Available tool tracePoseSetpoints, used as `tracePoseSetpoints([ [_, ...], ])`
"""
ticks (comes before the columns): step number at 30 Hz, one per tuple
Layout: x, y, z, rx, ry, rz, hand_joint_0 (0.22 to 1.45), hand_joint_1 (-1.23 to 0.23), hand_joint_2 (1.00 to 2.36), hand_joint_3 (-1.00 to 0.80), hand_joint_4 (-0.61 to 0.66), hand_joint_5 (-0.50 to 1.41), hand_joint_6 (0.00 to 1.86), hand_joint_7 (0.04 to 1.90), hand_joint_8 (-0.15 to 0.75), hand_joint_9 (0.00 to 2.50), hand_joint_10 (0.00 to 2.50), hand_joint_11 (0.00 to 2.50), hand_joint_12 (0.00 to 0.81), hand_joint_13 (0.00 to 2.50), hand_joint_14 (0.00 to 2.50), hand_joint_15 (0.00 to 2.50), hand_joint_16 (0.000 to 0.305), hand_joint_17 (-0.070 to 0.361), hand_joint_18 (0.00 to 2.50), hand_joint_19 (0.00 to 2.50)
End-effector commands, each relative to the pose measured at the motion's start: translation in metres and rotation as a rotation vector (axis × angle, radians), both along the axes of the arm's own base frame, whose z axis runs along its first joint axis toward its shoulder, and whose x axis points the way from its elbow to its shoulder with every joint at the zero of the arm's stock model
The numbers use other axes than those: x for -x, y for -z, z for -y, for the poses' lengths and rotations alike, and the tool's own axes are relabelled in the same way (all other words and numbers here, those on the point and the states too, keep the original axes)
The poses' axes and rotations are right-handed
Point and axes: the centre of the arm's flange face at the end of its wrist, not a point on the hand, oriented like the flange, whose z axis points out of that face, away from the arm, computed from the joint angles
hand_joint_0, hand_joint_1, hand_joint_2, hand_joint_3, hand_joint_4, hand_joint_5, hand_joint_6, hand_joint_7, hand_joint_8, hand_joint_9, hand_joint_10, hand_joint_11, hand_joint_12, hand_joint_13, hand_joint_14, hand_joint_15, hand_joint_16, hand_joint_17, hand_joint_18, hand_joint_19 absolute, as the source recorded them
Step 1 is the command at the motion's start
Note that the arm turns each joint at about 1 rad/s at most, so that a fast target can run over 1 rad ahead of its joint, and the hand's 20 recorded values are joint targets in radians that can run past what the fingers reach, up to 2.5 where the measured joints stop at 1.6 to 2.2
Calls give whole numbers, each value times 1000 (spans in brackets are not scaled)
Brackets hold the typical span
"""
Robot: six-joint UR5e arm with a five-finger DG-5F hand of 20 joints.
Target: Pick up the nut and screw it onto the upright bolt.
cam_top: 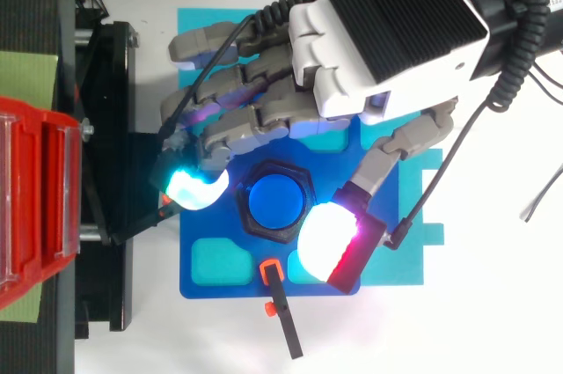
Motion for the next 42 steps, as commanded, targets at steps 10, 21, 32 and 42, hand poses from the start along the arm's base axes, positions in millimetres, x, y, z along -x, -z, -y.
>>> tracePoseSetpoints([
  [10,0,1,-5,-2,-3,-6,482,-208,1000,-500,219,-107,504,983,223,545,0,0,263,368,0,0,29,65,3,0],
  [21,5,13,-9,-4,2,-38,480,-208,1000,-500,217,-110,504,962,221,533,0,0,268,345,0,0,29,65,0,0],
  [32,4,13,-9,-8,13,-37,477,-290,1000,-500,227,-99,504,1041,227,555,0,0,269,363,0,0,29,65,4,0],
  [42,4,13,-8,-8,15,-37,483,-301,1000,-500,229,-96,504,1053,230,591,0,0,263,397,0,0,28,63,33,0],
])
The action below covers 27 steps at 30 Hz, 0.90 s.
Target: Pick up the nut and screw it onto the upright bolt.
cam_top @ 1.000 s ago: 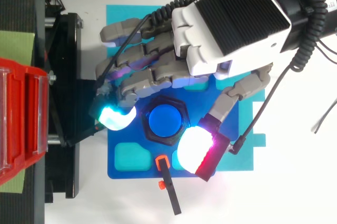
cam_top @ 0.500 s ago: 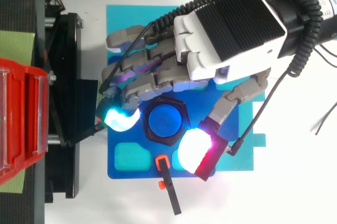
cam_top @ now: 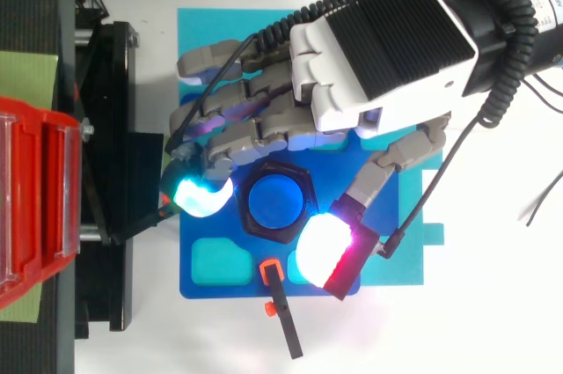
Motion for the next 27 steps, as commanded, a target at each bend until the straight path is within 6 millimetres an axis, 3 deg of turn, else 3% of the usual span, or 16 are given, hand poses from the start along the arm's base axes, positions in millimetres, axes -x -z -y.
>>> tracePoseSetpoints([
  [1,0,0,4,1,8,1,485,-302,1000,-500,221,-92,504,1075,230,600,0,0,262,400,0,0,28,63,42,0],
  [8,1,-1,8,2,12,6,494,-349,1000,-500,192,-53,503,1275,255,807,0,0,219,542,0,0,18,40,185,0],
  [18,1,-1,11,0,15,7,512,-444,1000,-500,164,-20,502,1380,284,1133,0,5,176,689,0,0,9,21,341,0],
  [27,3,-1,18,2,22,6,513,-441,1000,-500,125,-5,502,1435,279,1226,2,40,167,758,0,0,8,18,417,0],
])
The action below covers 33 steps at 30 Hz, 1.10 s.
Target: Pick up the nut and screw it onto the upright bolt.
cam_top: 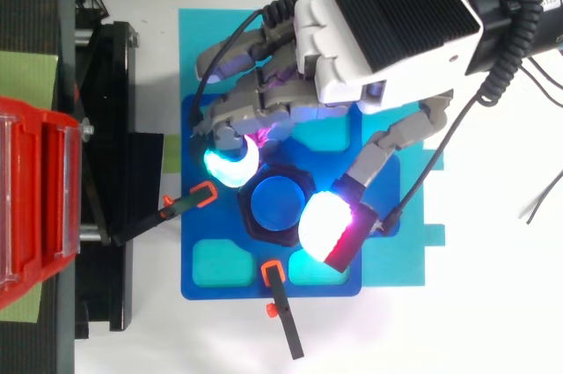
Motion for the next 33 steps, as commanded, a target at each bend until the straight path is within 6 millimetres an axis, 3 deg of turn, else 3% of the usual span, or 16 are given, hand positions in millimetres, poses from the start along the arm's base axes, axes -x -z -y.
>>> tracePoseSetpoints([
  [1,0,-1,5,1,3,5,514,-439,1000,-500,123,-5,502,1438,279,1228,0,42,167,758,0,0,8,18,417,0],
  [13,2,0,14,7,14,10,515,-396,1000,-500,74,43,500,1496,259,1328,0,59,163,833,0,0,9,20,484,0],
  [18,2,-2,18,11,15,18,517,-393,1000,-500,60,49,571,1317,243,1361,1,48,157,877,0,0,9,20,551,0],
  [27,2,-4,23,14,7,38,513,-358,1000,-500,65,54,557,1336,248,1366,0,37,156,888,0,0,9,21,563,0],
  [30,2,-7,25,15,-2,43,509,-344,1000,-500,91,49,501,1418,259,1341,1,28,160,873,0,0,10,22,552,0],
  [33,-1,-20,31,23,-20,65,507,-337,1000,-500,123,24,503,1363,262,1320,0,28,166,862,0,0,10,23,536,0],
])
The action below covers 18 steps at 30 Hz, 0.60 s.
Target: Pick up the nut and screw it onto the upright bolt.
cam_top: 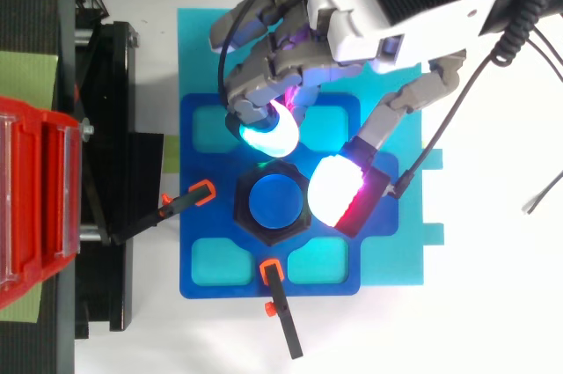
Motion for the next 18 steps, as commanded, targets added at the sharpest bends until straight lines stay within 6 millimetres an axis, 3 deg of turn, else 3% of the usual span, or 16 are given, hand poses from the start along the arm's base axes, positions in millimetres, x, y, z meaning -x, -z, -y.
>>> tracePoseSetpoints([
  [1,-2,-14,7,8,-17,20,507,-337,1000,-500,126,22,503,1353,262,1314,0,32,167,861,0,0,10,23,535,0],
  [11,-6,-23,9,12,-21,43,500,-328,1000,-500,235,-40,505,1063,256,1196,0,12,188,776,0,0,14,32,471,0],
  [14,-8,-25,5,13,-26,60,487,-321,1000,-500,230,-96,503,790,212,919,0,0,200,581,0,0,20,44,260,0],
  [18,-11,-24,-4,12,-30,66,473,-313,1000,-500,160,-160,501,625,169,540,0,0,235,326,0,0,25,57,0,0],
])
